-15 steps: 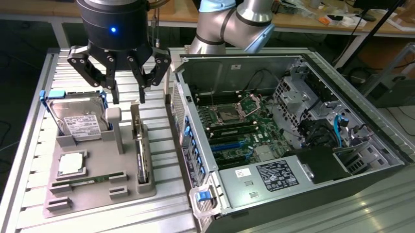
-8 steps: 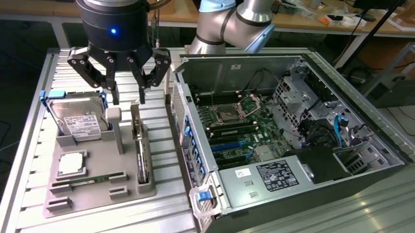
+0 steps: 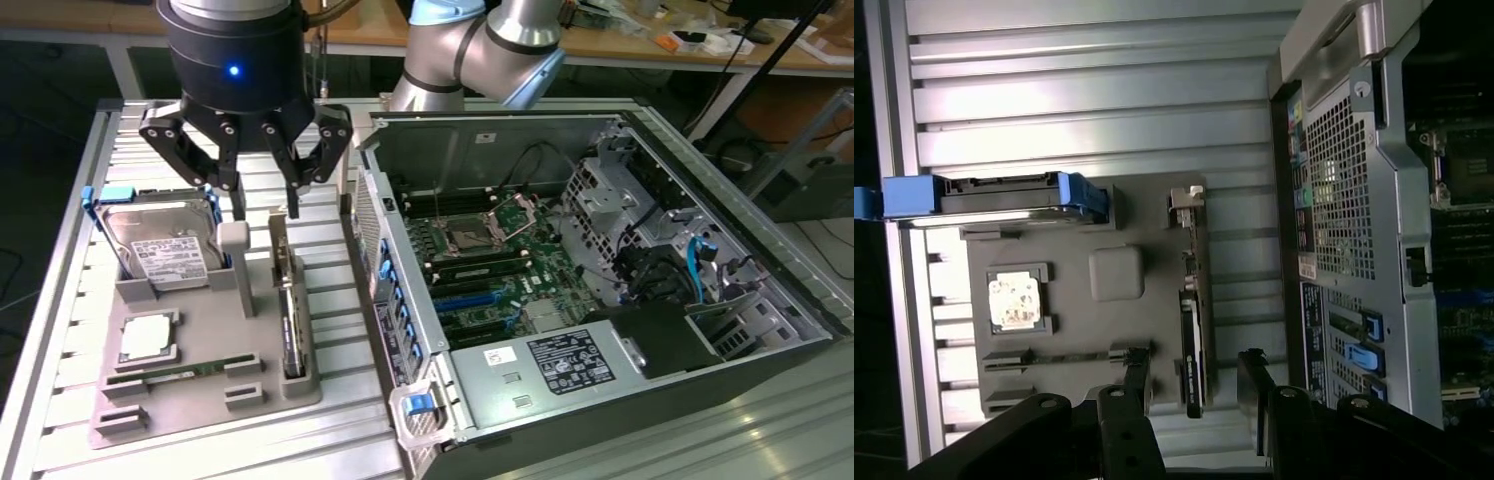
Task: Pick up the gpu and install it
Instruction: 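Pick up the gpu and move the gpu toward the slot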
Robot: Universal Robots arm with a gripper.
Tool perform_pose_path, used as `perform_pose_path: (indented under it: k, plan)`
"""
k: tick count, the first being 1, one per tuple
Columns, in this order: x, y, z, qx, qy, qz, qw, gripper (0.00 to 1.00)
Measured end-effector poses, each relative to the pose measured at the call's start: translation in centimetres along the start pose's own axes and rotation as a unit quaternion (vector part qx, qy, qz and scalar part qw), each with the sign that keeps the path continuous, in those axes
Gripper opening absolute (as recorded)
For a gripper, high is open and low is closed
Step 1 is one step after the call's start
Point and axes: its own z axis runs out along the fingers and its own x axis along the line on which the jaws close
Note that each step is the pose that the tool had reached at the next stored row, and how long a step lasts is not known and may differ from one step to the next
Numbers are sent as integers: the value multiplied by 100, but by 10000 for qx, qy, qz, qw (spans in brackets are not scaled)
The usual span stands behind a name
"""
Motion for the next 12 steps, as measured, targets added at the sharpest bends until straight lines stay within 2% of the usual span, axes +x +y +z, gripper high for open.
perform_pose_path:
  k: [12]
  plan:
    - [-12, -47, 39, 0, 0, 0, 10000, 48]
